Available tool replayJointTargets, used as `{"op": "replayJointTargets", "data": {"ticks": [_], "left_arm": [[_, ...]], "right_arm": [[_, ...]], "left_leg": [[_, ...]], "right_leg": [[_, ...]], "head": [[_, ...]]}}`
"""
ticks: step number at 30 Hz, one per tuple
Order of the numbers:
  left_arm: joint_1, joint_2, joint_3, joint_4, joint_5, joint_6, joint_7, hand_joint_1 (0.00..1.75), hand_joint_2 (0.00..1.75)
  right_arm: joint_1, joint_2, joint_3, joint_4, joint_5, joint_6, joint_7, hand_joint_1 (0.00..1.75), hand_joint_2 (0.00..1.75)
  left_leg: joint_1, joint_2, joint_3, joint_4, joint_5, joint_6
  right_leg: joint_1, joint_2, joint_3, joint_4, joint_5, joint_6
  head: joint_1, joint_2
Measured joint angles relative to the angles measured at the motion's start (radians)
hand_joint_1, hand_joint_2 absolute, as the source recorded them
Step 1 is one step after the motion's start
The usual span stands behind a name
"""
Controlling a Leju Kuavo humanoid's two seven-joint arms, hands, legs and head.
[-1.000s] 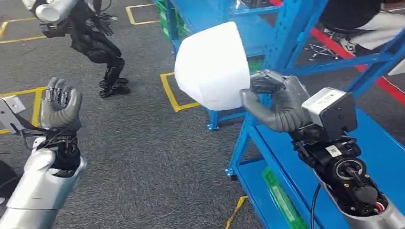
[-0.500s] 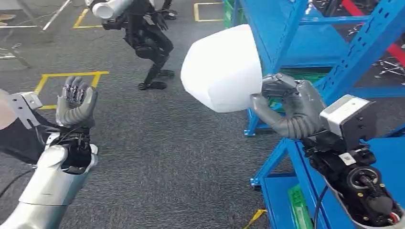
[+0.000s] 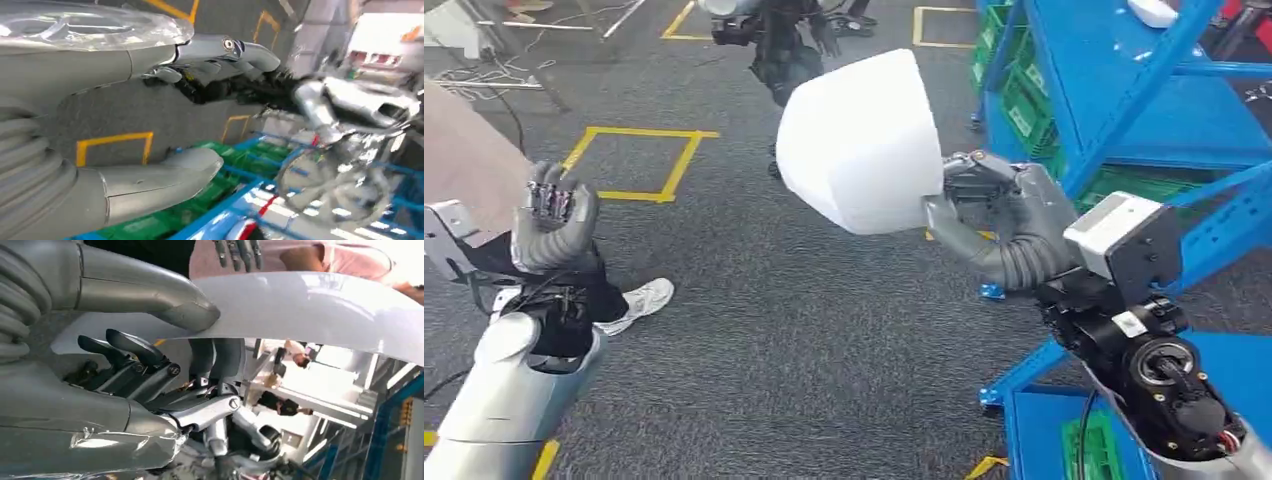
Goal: Take the parts from the cabinet and place them on the table.
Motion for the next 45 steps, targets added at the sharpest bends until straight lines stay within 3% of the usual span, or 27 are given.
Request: {"op": "replayJointTargets", "data": {"ticks": [1, 2, 4, 5, 7, 9, 10, 14, 15, 17, 21, 22, 23, 24, 25, 26, 28, 31, 32, 33, 36, 38, 39, 40, 41, 42, 45], "left_arm": [[-0.004, 0.000, 0.000, -0.001, 0.000, 0.000, 0.000, 0.00, 1.75], [-0.005, 0.000, 0.000, -0.002, 0.000, 0.000, 0.000, 0.00, 1.75], [-0.002, -0.002, 0.000, -0.002, 0.000, -0.003, 0.002, 0.00, 1.75], [-0.002, -0.003, 0.000, -0.002, 0.000, -0.004, 0.003, 0.00, 1.75], [-0.002, -0.003, 0.000, -0.002, 0.000, -0.004, 0.004, 0.00, 1.75], [-0.002, -0.004, 0.000, -0.002, 0.000, -0.004, 0.006, 0.00, 1.75], [-0.002, -0.004, 0.000, -0.002, 0.000, -0.005, 0.008, 0.00, 1.75], [0.000, -0.004, 0.000, -0.002, 0.002, -0.006, 0.014, 0.00, 1.75], [0.000, -0.004, 0.000, -0.002, 0.002, -0.006, 0.014, 0.00, 1.75], [-0.009, -0.004, 0.000, -0.002, 0.002, -0.006, 0.014, 0.00, 1.75], [-0.009, -0.004, 0.000, -0.002, 0.001, -0.005, 0.014, 0.00, 1.75], [-0.007, -0.005, 0.000, -0.002, 0.002, -0.005, 0.014, 0.00, 1.75], [-0.003, -0.004, 0.000, -0.002, 0.002, -0.004, 0.014, 0.00, 1.75], [-0.004, -0.004, 0.000, -0.002, 0.002, -0.004, 0.014, 0.00, 1.75], [-0.004, -0.004, 0.000, -0.002, 0.002, -0.004, 0.014, 0.00, 1.75], [-0.006, -0.004, 0.000, -0.002, 0.002, -0.004, 0.014, 0.00, 1.75], [-0.007, -0.005, 0.000, -0.002, 0.002, -0.003, 0.014, 0.00, 1.75], [-0.008, -0.005, 0.000, -0.003, 0.002, 0.000, 0.014, 0.00, 1.75], [-0.009, -0.006, 0.000, -0.005, 0.001, 0.001, 0.014, 0.00, 1.75], [-0.012, -0.006, 0.000, -0.005, 0.000, 0.001, 0.014, 0.00, 1.75], [-0.009, -0.009, 0.000, -0.005, 0.000, 0.002, 0.014, 0.00, 1.75], [-0.008, -0.011, -0.001, -0.005, 0.000, 0.003, 0.014, 0.00, 1.75], [-0.008, -0.011, 0.000, -0.005, 0.000, 0.003, 0.013, 0.00, 1.75], [-0.009, -0.012, 0.000, -0.005, -0.003, 0.003, 0.011, 0.00, 1.75], [-0.008, -0.013, -0.001, -0.005, -0.011, 0.003, 0.009, 0.00, 1.75], [-0.009, -0.013, -0.001, -0.005, -0.021, 0.003, 0.007, 0.00, 1.75], [-0.006, -0.013, -0.001, -0.005, -0.047, 0.009, 0.005, 0.00, 1.75]], "right_arm": [[-0.002, 0.000, 0.000, 0.000, 0.000, 0.000, -0.001, 1.75, 1.75], [-0.001, 0.000, 0.000, 0.000, 0.000, 0.000, 0.000, 1.75, 1.75], [0.001, -0.001, 0.000, 0.000, -0.004, 0.000, 0.012, 1.75, 1.75], [0.001, -0.001, 0.000, 0.000, -0.008, -0.001, 0.017, 1.75, 1.75], [0.000, -0.001, 0.000, 0.000, -0.010, -0.001, 0.021, 1.75, 1.75], [-0.003, -0.002, 0.000, 0.000, -0.011, -0.002, 0.023, 1.75, 1.75], [-0.003, -0.003, 0.000, 0.000, -0.013, -0.003, 0.025, 1.75, 1.75], [-0.007, -0.003, 0.000, 0.000, -0.018, -0.009, 0.029, 1.75, 1.75], [-0.009, -0.003, 0.000, 0.000, -0.019, -0.011, 0.029, 1.75, 1.75], [-0.009, -0.003, 0.000, 0.000, -0.021, -0.012, 0.028, 1.75, 1.75], [-0.009, -0.003, 0.000, 0.000, -0.021, -0.012, 0.029, 1.75, 1.75], [-0.005, -0.003, 0.000, 0.000, -0.022, -0.013, 0.029, 1.75, 1.75], [-0.002, -0.003, 0.000, 0.002, -0.023, -0.014, 0.029, 1.75, 1.75], [-0.002, -0.003, 0.000, 0.003, -0.023, -0.015, 0.029, 1.75, 1.75], [-0.003, -0.003, 0.000, 0.003, -0.023, -0.015, 0.029, 1.75, 1.75], [-0.003, -0.003, 0.000, 0.003, -0.023, -0.015, 0.029, 1.75, 1.75], [-0.004, -0.004, 0.000, 0.002, -0.024, -0.015, 0.029, 1.75, 1.75], [-0.005, -0.004, 0.000, 0.002, -0.024, -0.016, 0.029, 1.75, 1.75], [-0.005, -0.005, 0.000, 0.003, -0.025, -0.016, 0.030, 1.75, 1.75], [-0.005, -0.005, -0.001, 0.002, -0.027, -0.017, 0.029, 1.75, 1.75], [0.003, -0.008, -0.001, 0.003, -0.030, -0.018, 0.029, 1.75, 1.75], [0.006, -0.011, -0.001, 0.003, -0.031, -0.019, 0.030, 1.75, 1.75], [0.006, -0.012, -0.001, 0.003, -0.032, -0.019, 0.030, 1.75, 1.75], [0.005, -0.012, -0.002, 0.003, -0.033, -0.020, 0.030, 1.75, 1.75], [0.004, -0.013, -0.002, 0.003, -0.034, -0.021, 0.029, 1.75, 1.75], [0.005, -0.015, -0.003, 0.005, -0.036, -0.021, 0.027, 1.75, 1.75], [0.003, -0.014, -0.003, 0.014, -0.042, -0.014, 0.016, 1.75, 1.75]], "left_leg": [[0.001, -0.008, 0.002, 0.001, -0.001, 0.008], [0.000, -0.020, 0.002, 0.000, -0.002, 0.012], [-0.006, -0.048, 0.003, 0.001, -0.004, 0.016], [-0.008, -0.064, 0.003, 0.002, -0.004, 0.016], [-0.010, -0.093, 0.007, 0.004, -0.006, 0.017], [-0.009, -0.122, 0.012, 0.007, -0.010, 0.014], [-0.010, -0.133, 0.010, 0.008, -0.011, 0.010], [0.002, -0.184, -0.001, 0.000, 0.000, -0.016], [-0.002, -0.153, -0.003, 0.007, -0.009, -0.015], [-0.009, -0.068, -0.048, 0.098, -0.063, -0.022], [-0.009, -0.063, -0.056, 0.114, -0.070, -0.023], [-0.005, -0.041, -0.122, 0.238, -0.119, -0.029], [0.003, -0.030, -0.177, 0.323, -0.125, -0.038], [0.009, -0.014, -0.097, 0.166, -0.040, -0.043], [0.009, 0.015, -0.042, 0.066, 0.000, -0.045], [0.005, 0.062, -0.014, 0.003, -0.002, -0.045], [-0.002, 0.029, -0.014, 0.011, 0.000, -0.024], [0.000, -0.003, -0.008, 0.008, -0.002, -0.004], [0.002, -0.012, -0.004, 0.007, -0.003, 0.000], [0.002, -0.019, -0.002, 0.007, -0.004, 0.006], [-0.004, -0.055, -0.002, 0.008, -0.006, 0.012], [-0.007, -0.084, 0.000, 0.008, -0.006, 0.012], [-0.008, -0.100, 0.002, 0.008, -0.006, 0.012], [-0.008, -0.114, 0.004, 0.008, -0.006, 0.012], [-0.005, -0.124, 0.004, 0.008, -0.006, 0.011], [-0.009, -0.135, 0.000, 0.009, -0.004, 0.007], [0.006, -0.175, -0.011, 0.004, 0.007, -0.013]], "right_leg": [[-0.001, 0.046, -0.026, 0.057, -0.033, -0.001], [-0.001, 0.066, -0.068, 0.143, -0.071, -0.001], [0.004, 0.079, -0.163, 0.319, -0.128, 0.000], [0.004, 0.079, -0.186, 0.345, -0.122, -0.003], [0.006, 0.083, -0.161, 0.256, -0.046, -0.014], [0.011, 0.133, -0.081, 0.053, 0.070, -0.030], [0.008, 0.178, -0.064, 0.017, 0.065, -0.037], [0.014, 0.139, -0.038, -0.012, 0.063, -0.042], [0.002, 0.121, -0.026, -0.029, 0.071, -0.046], [0.006, 0.100, -0.020, -0.036, 0.073, -0.054], [0.006, 0.097, -0.020, -0.036, 0.073, -0.054], [0.009, 0.077, -0.019, -0.036, 0.071, -0.056], [0.009, 0.044, -0.020, -0.035, 0.066, -0.055], [0.005, 0.018, -0.017, -0.030, 0.058, -0.047], [0.004, 0.007, -0.015, -0.024, 0.052, -0.042], [0.009, -0.002, -0.014, -0.019, 0.046, -0.034], [0.017, -0.015, -0.012, -0.018, 0.037, -0.023], [0.006, -0.029, 0.001, -0.017, 0.024, -0.004], [0.002, 0.026, -0.013, 0.010, 0.001, 0.000], [0.002, 0.057, -0.040, 0.075, -0.035, -0.001], [0.005, 0.078, -0.172, 0.331, -0.124, -0.003], [0.006, 0.080, -0.180, 0.316, -0.083, -0.011], [0.008, 0.084, -0.148, 0.234, -0.029, -0.018], [0.012, 0.100, -0.109, 0.139, 0.024, -0.026], [0.012, 0.147, -0.073, 0.048, 0.068, -0.034], [0.009, 0.182, -0.056, 0.014, 0.059, -0.041], [0.016, 0.149, -0.040, -0.003, 0.057, -0.036]], "head": [[0.006, 0.000], [0.017, 0.000], [0.030, 0.000], [0.032, 0.000], [0.037, 0.000], [0.045, 0.000], [0.046, 0.000], [0.056, 0.000], [0.053, 0.000], [0.033, 0.000], [0.032, 0.000], [0.029, 0.000], [0.020, 0.000], [0.013, 0.000], [0.010, 0.000], [0.003, 0.000], [0.007, 0.000], [0.014, 0.000], [0.023, 0.000], [0.030, 0.000], [0.049, 0.000], [0.053, 0.000], [0.057, 0.000], [0.061, 0.000], [0.064, 0.000], [0.062, 0.000], [0.065, 0.000]]}}
